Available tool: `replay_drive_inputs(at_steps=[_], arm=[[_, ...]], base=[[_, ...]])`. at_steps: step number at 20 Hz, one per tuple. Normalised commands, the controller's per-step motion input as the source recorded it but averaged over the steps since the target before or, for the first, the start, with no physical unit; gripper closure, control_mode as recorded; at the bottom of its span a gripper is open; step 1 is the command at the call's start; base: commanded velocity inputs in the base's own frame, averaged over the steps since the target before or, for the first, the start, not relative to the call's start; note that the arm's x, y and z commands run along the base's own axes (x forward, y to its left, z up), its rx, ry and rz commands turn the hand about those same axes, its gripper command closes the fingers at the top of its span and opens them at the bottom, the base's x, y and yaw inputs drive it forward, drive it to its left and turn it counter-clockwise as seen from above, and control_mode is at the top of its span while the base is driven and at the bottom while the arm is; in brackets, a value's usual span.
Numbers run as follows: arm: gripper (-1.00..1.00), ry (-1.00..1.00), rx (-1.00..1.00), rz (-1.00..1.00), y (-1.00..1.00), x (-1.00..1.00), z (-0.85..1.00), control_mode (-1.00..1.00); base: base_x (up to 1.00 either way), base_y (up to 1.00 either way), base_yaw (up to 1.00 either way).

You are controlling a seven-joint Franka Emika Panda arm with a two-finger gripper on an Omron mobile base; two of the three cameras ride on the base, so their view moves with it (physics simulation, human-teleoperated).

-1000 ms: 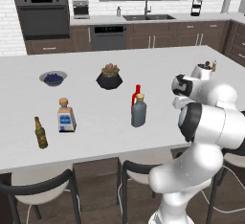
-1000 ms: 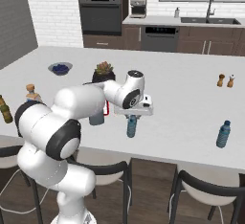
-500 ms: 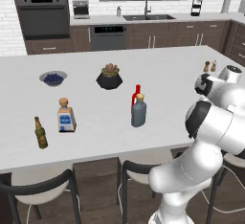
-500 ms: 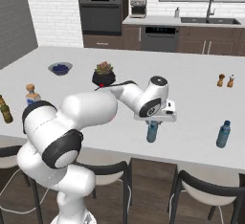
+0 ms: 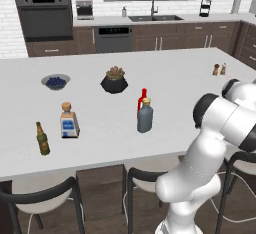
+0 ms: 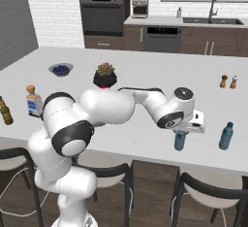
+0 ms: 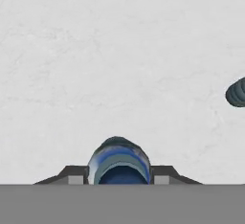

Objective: Move the plastic bottles in the middle to the plastics group, and the glass bottles in the middle to the glass group.

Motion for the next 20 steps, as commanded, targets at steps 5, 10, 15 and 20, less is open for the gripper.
replay_drive_inputs(at_steps=[5, 10, 15, 20], arm=[[1.00, 0.00, -0.02, -0.25, -0.86, 0.11, 0.00, -1.00], [1.00, -0.02, 0.00, -0.21, -0.62, 0.17, -0.04, -1.00], [1.00, -0.16, 0.00, -0.10, -0.36, 0.23, -0.12, -1.00], [1.00, -0.08, 0.00, -0.09, -0.27, 0.25, -0.21, -1.00]], base=[[0.00, 0.00, 0.00], [0.00, 0.00, 0.00], [0.00, 0.00, 0.00], [0.00, 0.00, 0.00]])
